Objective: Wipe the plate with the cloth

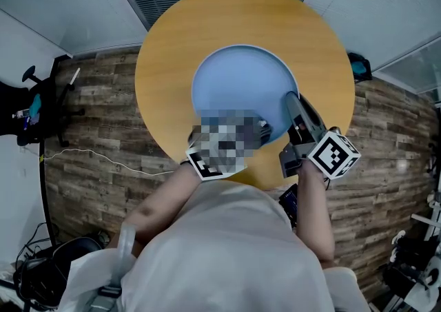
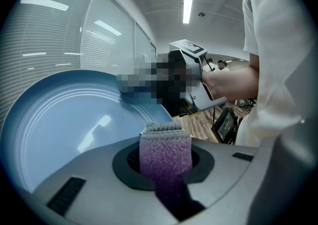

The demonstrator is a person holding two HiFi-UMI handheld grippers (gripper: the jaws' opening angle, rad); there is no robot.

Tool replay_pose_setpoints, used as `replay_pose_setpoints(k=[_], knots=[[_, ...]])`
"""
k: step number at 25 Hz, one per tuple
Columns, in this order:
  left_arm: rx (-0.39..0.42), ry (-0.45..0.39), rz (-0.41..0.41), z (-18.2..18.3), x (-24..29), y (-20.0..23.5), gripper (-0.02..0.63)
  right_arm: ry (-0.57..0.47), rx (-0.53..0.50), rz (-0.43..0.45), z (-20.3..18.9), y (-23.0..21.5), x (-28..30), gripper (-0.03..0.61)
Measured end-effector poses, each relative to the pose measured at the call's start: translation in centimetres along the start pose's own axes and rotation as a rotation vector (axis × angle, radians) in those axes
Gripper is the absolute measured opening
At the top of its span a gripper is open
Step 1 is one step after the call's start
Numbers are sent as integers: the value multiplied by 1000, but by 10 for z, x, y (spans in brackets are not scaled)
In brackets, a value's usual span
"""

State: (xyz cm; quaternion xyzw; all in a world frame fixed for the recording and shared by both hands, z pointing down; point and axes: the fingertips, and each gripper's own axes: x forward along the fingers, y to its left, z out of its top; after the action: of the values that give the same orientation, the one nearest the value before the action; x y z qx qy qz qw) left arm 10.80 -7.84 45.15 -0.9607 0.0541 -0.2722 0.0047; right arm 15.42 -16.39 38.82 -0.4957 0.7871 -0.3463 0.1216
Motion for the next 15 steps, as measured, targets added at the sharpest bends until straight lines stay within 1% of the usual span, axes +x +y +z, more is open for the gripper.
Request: replay_pose_setpoints(k=[5,9,15], knots=[[-18,-44,-38,11,3,-6,81,1,26,21,-3,1,2,84],[-1,-77,-72,16,2,-14,81,-1,24,26,-4,-1,1,84],[16,-66,-86,14,-2,-18,81,-5,42,27,-4,-4,0,84]])
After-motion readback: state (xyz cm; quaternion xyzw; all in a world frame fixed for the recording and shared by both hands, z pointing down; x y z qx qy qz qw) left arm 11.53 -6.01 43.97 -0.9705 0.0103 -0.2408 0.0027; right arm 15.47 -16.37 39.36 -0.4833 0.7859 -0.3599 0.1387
